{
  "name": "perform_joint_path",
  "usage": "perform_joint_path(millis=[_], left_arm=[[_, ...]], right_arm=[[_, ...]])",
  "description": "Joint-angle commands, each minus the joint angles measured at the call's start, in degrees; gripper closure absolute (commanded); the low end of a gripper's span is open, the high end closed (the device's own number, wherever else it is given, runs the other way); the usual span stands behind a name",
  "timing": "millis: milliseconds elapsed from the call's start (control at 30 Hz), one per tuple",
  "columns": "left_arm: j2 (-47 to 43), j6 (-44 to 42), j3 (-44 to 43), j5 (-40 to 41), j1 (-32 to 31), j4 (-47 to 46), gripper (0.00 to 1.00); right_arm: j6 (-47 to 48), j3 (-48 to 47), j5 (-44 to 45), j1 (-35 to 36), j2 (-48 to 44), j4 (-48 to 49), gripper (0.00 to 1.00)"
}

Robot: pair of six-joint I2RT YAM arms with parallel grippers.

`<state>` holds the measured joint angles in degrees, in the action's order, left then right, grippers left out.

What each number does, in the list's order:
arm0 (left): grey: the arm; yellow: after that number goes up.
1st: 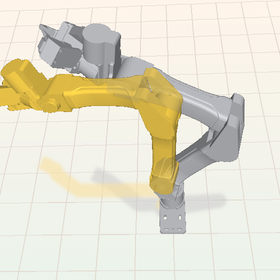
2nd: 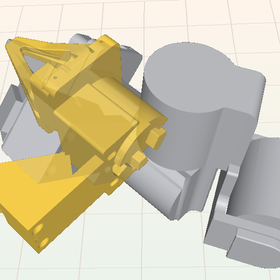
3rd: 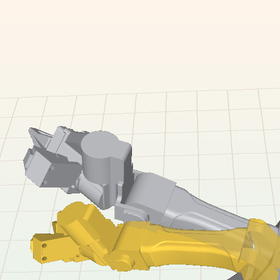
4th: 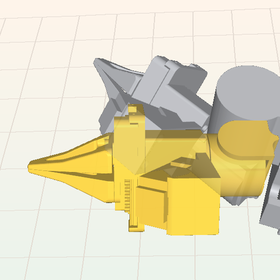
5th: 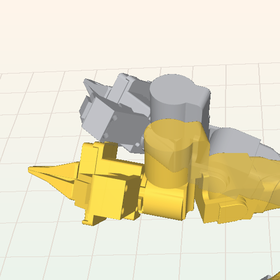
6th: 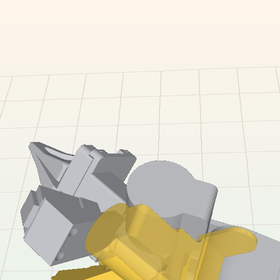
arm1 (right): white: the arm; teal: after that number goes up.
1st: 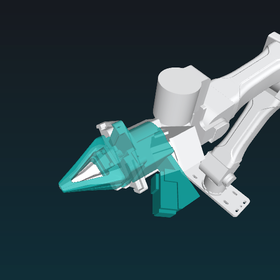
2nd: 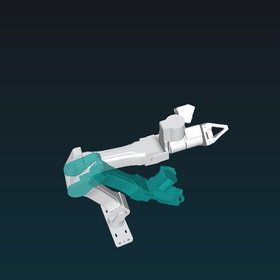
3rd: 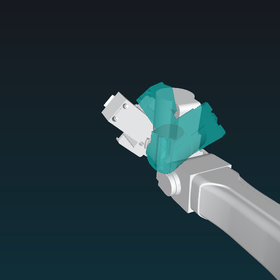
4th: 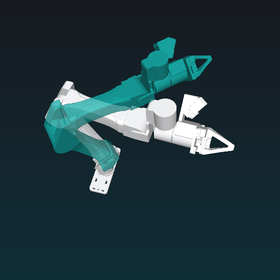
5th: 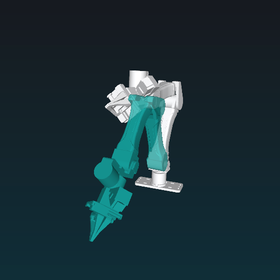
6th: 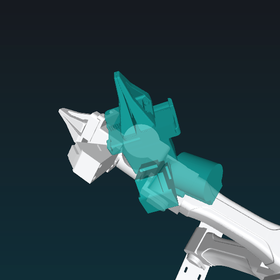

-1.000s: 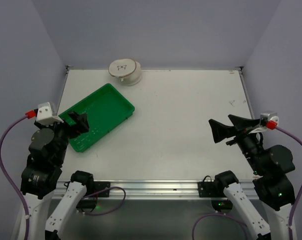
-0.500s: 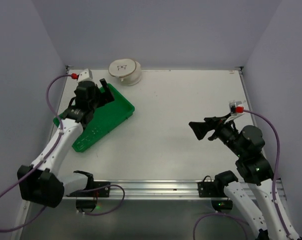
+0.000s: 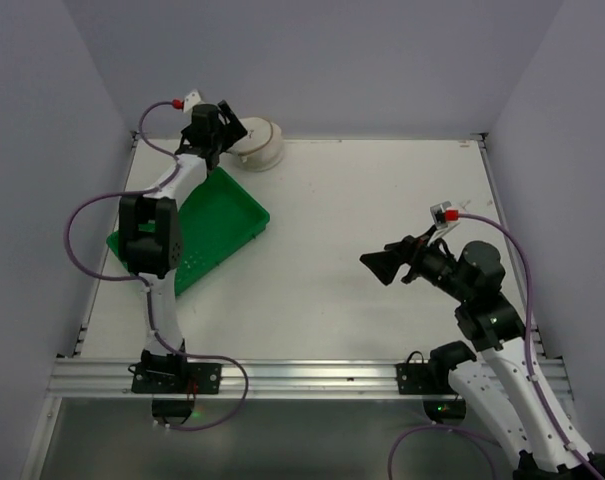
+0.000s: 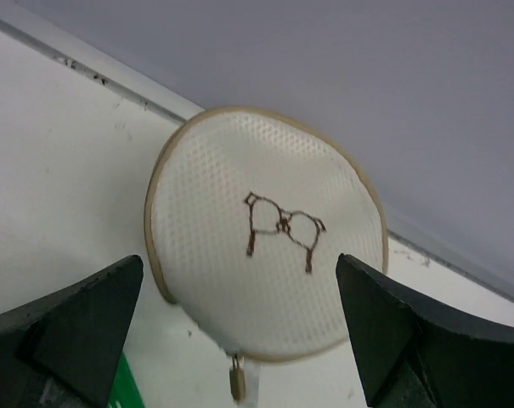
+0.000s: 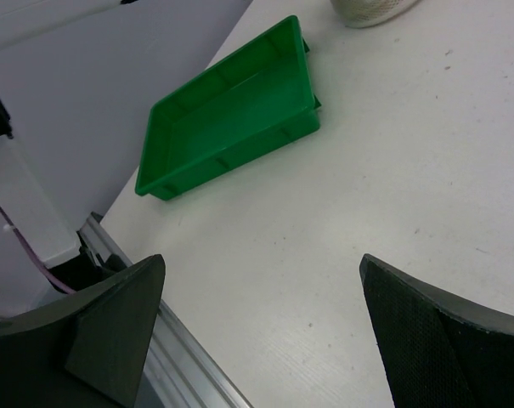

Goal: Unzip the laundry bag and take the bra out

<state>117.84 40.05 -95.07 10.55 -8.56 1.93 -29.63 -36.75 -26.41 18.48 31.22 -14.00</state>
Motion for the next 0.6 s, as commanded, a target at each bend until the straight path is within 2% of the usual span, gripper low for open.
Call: perform_joint_path(millis=[0, 100, 200, 233, 300, 333, 400, 433, 567], left_arm=[[9.56, 1.26, -10.2, -1.32, 2.05, 2.89, 0.0], [15.11, 1.17, -17.06, -3.68, 2.84, 3.95, 0.0], [17.76, 0.38, -18.48, -5.62, 3.02, 2.03, 0.12], [18.12, 0.03, -18.57, -7.36, 3.02, 1.32, 0.3], [18.47, -0.24, -18.23, -10.01, 3.02, -0.79, 0.51], [18.3, -0.33, -17.96, -13.06, 2.93, -0.88, 0.72], [16.73, -0.5, -16.13, -15.98, 2.58, -4.56, 0.87], [15.85, -0.59, -15.33, -19.21, 2.32, -5.44, 0.98], [8.74, 0.38, -9.62, -25.56, -0.4, -10.36, 1.0]], right_arm=[[-1.13, -0.51, -2.15, -0.02, 0.94, 3.54, 0.01], [-1.92, -0.25, -3.11, -0.02, 1.56, 3.8, 0.01], [-2.63, 0.01, -3.64, -0.02, 2.17, 4.24, 0.01], [-2.72, 0.19, -3.73, -0.02, 2.35, 4.16, 0.01], [-2.72, 0.1, -3.73, -0.02, 2.7, 4.24, 0.01], [-2.72, 0.1, -3.56, -0.02, 2.7, 4.33, 0.01], [-2.54, 0.02, -3.03, -0.02, 2.7, 4.42, 0.01], [-2.28, -0.07, -2.77, -0.02, 2.79, 4.42, 0.01], [-1.31, -2.09, 1.79, -0.02, 3.93, 0.58, 0.01]])
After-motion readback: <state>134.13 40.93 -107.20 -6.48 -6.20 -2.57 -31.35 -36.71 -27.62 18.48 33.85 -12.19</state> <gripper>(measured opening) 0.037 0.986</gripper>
